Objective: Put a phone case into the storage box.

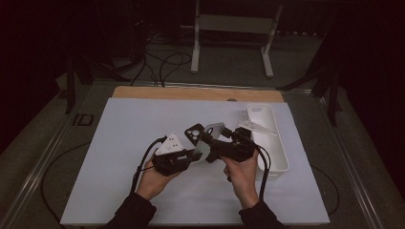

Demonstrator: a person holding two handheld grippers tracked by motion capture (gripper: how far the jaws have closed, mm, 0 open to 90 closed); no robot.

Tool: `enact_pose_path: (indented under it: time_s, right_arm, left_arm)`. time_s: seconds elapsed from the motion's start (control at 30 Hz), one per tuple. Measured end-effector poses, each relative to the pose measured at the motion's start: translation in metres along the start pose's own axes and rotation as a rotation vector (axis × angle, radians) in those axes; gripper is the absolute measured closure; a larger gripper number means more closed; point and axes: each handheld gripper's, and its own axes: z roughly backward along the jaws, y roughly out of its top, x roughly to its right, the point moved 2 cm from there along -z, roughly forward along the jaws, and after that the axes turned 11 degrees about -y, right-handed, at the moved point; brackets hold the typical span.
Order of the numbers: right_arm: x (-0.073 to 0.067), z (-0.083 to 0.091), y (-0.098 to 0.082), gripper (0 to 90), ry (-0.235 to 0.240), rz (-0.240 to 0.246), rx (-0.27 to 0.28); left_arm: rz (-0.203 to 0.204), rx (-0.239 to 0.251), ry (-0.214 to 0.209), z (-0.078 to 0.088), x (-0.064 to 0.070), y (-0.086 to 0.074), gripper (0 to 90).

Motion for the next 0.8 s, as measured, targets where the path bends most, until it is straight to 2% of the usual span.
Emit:
enact_pose_path:
  time_s: [0.23, 0.37, 0.53, 0.73, 0.8]
  right_arm:
    - [-0.002, 0.001, 0.001, 17.3, -0.003, -0.001, -0.001]
    - [-0.002, 0.002, 0.002, 17.3, -0.013, 0.011, 0.012]
    - [-0.003, 0.003, 0.004, 17.3, -0.025, 0.021, 0.025]
    - [-0.002, 0.003, 0.006, 17.3, -0.036, 0.03, 0.027]
    - [-0.002, 0.003, 0.007, 17.3, -0.037, 0.033, 0.029]
  left_arm:
    - [-0.007, 0.0, 0.004, 0.002, 0.0, 0.001, 78.8]
    - [-0.008, -0.01, 0.008, 0.004, 0.0, 0.001, 67.2]
    - [-0.003, -0.014, 0.043, 0.008, -0.002, 0.001, 53.3]
    - [-0.005, -0.011, 0.133, 0.013, -0.005, 0.0, 31.5]
    - [-0.006, -0.01, 0.155, 0.016, -0.007, -0.001, 28.2]
